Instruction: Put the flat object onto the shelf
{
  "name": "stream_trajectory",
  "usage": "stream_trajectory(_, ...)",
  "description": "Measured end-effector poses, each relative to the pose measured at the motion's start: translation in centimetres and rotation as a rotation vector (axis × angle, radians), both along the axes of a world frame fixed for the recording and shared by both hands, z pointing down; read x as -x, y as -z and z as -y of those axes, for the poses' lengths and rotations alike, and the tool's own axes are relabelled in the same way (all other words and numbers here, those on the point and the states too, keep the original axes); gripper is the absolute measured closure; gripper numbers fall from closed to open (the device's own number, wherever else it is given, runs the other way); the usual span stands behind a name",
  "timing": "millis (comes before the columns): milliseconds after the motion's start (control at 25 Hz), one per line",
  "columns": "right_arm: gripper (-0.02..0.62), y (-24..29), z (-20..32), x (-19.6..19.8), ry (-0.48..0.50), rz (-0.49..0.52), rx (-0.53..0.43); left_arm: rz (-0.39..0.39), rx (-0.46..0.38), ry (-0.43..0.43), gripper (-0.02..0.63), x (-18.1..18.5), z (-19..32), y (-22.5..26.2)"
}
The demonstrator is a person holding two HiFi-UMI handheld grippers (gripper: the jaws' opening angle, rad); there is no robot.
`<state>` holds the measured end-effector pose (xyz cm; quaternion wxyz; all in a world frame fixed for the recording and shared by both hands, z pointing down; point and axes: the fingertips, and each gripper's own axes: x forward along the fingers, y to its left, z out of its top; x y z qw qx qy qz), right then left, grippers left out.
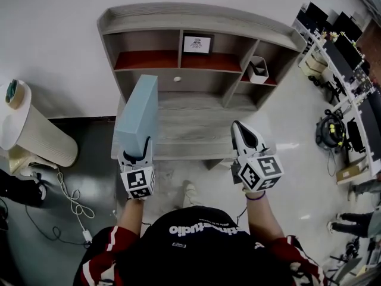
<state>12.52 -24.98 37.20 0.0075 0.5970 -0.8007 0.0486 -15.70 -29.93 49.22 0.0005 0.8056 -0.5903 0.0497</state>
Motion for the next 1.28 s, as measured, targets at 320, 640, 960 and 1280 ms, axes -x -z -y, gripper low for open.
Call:
stream_trajectory(320,0.597,-1.1,3.4,-1.6,0.014,0.004,0.023,0.020,0.045,0.024,0.337,-1.6,4.4,-3.8)
stream_trajectory(640,0.597,-2.4,6.1,-2.6,0.019,-0.002,0.055,0.031,0.083,0.059,0.337,-2.6,8.7,-7.0)
stream_trajectory(960,0.597,-2.9,7.0,-4.2,0.009,-0.006,0.062,0.026,0.110,0.101,0.337,-2.9,10.6,-9.5)
stream_trajectory(1280,0.597,-3.7,7.5,-5.2,0.006,0.001,0.071,0.004,0.143,0.131,0.337,-3.0,11.5,-11.4)
